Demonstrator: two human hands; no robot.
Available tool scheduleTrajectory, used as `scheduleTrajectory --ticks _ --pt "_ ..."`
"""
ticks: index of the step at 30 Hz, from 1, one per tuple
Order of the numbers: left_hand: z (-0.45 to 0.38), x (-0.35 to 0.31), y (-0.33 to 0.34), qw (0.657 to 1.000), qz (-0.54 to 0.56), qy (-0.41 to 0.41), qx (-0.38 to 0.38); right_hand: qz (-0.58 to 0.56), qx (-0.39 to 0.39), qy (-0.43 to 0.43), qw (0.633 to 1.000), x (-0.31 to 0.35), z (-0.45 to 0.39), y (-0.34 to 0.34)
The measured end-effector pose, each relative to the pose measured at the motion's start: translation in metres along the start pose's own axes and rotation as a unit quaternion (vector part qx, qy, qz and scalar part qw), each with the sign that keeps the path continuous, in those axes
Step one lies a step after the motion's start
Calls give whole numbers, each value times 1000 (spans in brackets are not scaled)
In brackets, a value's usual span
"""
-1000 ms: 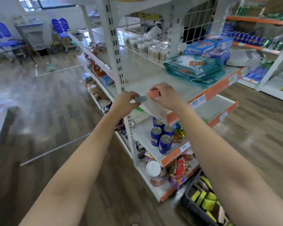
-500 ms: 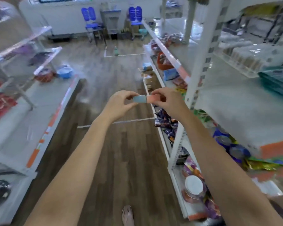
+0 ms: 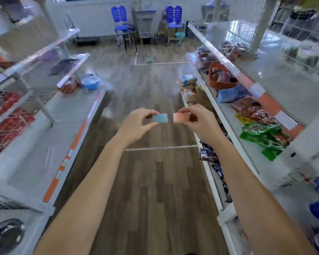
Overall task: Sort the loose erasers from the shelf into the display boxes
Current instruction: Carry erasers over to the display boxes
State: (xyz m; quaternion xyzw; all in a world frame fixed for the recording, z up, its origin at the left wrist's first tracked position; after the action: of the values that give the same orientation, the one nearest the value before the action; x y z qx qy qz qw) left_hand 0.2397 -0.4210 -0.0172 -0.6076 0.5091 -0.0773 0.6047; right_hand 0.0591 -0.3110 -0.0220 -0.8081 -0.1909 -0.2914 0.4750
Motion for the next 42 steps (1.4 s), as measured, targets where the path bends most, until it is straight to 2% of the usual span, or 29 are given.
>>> scheduleTrajectory --ticks 8,16,23,34,42 --pt "-103 74 -8 1000 -7 8 0 0 14 4 1000 -31 -116 42" --pt "-262 135 -14 999 -32 35 4 11 12 -12 1000 -83 -272 55" --pt "-389 181 -14 997 -45 57 21 11 10 17 1000 -131 -386 64" --pt "-605 271 -5 993 -12 112 23 39 -39 62 997 -222 -579 96" --pt "-753 324 8 988 9 146 42 19 -60 86 994 -276 -713 109"
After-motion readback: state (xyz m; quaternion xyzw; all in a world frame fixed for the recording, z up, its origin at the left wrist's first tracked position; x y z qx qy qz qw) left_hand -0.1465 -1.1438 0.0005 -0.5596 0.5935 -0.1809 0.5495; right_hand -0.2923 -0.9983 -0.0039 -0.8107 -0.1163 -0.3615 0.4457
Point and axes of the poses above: each hand's wrist, its own z-axis away from the middle knuckle, its own y-axis out of the palm, x = y × z, the point moved 2 cm from there along -z, towards the middle knuckle
